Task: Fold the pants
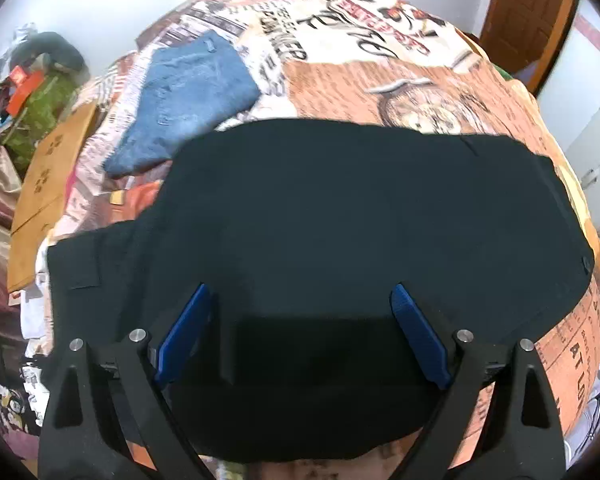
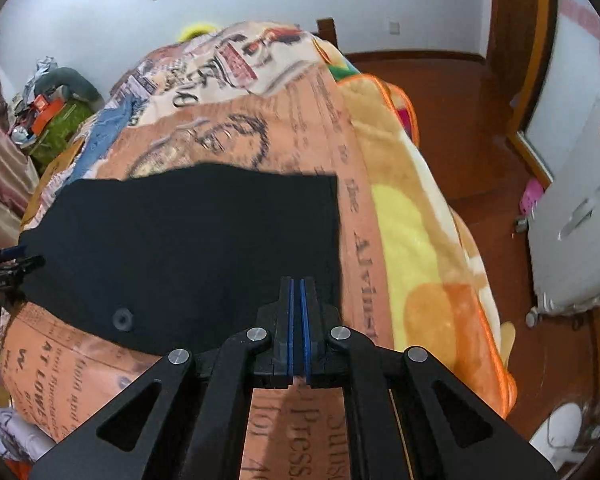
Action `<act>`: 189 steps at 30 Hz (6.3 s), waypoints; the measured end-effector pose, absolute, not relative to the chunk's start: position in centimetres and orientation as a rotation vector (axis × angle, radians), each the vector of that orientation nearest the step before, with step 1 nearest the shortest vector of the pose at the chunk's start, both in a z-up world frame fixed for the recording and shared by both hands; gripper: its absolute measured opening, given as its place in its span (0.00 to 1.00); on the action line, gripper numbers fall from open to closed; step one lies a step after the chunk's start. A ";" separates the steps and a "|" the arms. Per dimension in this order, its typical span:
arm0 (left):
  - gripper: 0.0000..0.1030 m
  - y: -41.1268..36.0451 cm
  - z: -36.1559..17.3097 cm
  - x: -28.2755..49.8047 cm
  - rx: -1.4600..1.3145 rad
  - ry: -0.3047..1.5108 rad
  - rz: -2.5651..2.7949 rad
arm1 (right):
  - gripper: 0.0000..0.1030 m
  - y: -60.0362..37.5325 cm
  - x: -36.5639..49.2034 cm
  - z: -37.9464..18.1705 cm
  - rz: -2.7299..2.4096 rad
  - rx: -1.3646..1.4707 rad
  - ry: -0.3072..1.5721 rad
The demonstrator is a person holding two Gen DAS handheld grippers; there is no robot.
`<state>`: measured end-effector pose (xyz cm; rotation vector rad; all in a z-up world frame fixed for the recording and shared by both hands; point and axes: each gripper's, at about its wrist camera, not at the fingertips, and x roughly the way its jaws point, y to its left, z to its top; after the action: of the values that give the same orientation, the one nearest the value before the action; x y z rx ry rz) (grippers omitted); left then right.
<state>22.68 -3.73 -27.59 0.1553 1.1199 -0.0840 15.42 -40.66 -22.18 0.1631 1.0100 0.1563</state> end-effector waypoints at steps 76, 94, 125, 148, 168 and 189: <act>0.24 22.9 -31.8 30.8 -0.015 1.071 0.220 | 0.03 0.9 35.0 -26.7 0.755 -0.225 1.060; 0.62 25.5 -22.8 23.4 -0.151 0.925 0.185 | 0.23 -10.5 31.8 -17.4 0.642 -0.099 0.924; 0.22 24.5 -27.7 19.5 -0.133 1.008 0.344 | 0.47 -20.5 19.2 -25.1 0.512 -0.056 1.106; 0.61 17.1 -24.2 21.6 -0.111 0.986 0.179 | 0.53 -31.7 16.9 -23.8 0.233 0.136 1.068; 0.71 -7.2 -29.5 26.3 0.229 1.113 -0.295 | 0.53 -42.4 10.6 -28.2 -0.017 0.538 1.115; 0.87 -9.2 -30.2 27.3 0.213 1.137 -0.306 | 0.13 -41.7 12.6 -28.8 0.036 0.501 1.032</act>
<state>27.32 -9.17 -30.23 0.2126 1.1367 -0.3062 12.57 -41.72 -28.83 0.5011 1.0315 0.0364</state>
